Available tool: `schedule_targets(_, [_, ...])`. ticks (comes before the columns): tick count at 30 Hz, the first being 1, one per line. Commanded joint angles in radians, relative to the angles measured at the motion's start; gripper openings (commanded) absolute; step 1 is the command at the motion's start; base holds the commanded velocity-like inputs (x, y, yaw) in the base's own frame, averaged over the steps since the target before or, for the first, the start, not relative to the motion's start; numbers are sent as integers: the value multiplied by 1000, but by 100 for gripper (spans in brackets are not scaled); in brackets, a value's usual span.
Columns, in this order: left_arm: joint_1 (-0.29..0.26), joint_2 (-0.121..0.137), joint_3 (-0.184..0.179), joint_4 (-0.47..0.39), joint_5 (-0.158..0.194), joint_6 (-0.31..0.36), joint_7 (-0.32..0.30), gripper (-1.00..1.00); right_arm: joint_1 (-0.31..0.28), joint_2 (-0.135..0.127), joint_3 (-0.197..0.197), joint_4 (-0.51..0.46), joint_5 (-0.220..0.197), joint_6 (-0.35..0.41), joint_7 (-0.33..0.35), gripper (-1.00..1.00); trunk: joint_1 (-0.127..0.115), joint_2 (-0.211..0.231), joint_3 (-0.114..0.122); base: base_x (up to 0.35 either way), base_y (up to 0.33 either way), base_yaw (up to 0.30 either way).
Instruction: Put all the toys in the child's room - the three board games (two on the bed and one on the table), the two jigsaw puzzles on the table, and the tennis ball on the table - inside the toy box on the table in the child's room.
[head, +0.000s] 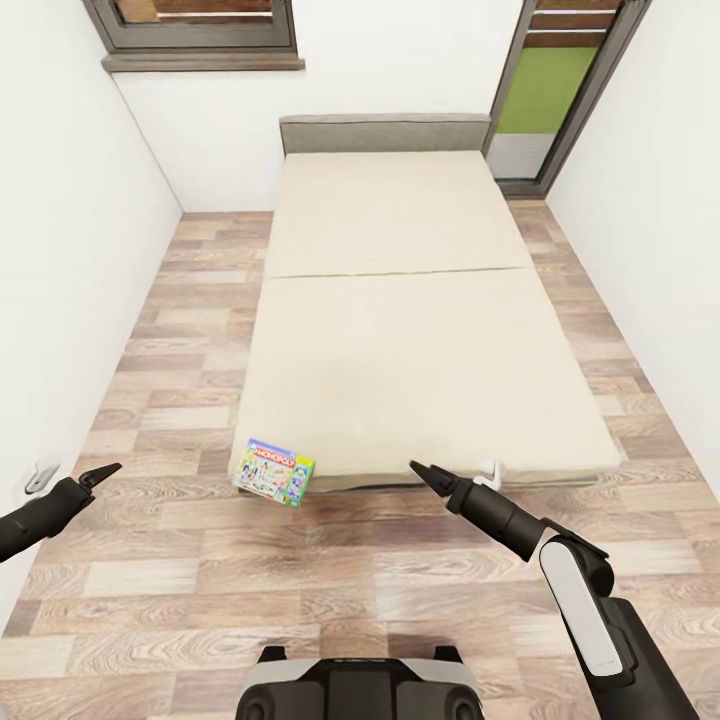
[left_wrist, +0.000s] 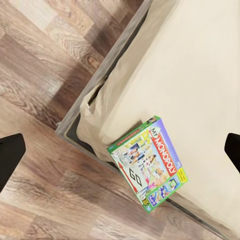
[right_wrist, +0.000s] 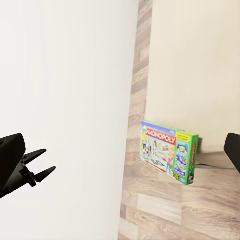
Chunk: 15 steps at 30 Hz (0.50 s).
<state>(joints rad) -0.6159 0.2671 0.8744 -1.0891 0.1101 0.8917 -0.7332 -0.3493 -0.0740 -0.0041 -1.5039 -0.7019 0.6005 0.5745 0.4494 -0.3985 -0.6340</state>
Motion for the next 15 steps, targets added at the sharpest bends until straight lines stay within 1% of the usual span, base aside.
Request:
schedule_targets(1, [-1, 0, 2, 0, 5, 7, 0, 100, 0, 0, 0, 0, -7, 7, -1, 100, 1, -1, 1, 0, 0, 0])
schedule_targets(15, [-1, 0, 2, 0, 5, 7, 0, 100, 0, 2, 0, -1, -7, 7, -1, 100, 1, -1, 23, 0, 0, 0])
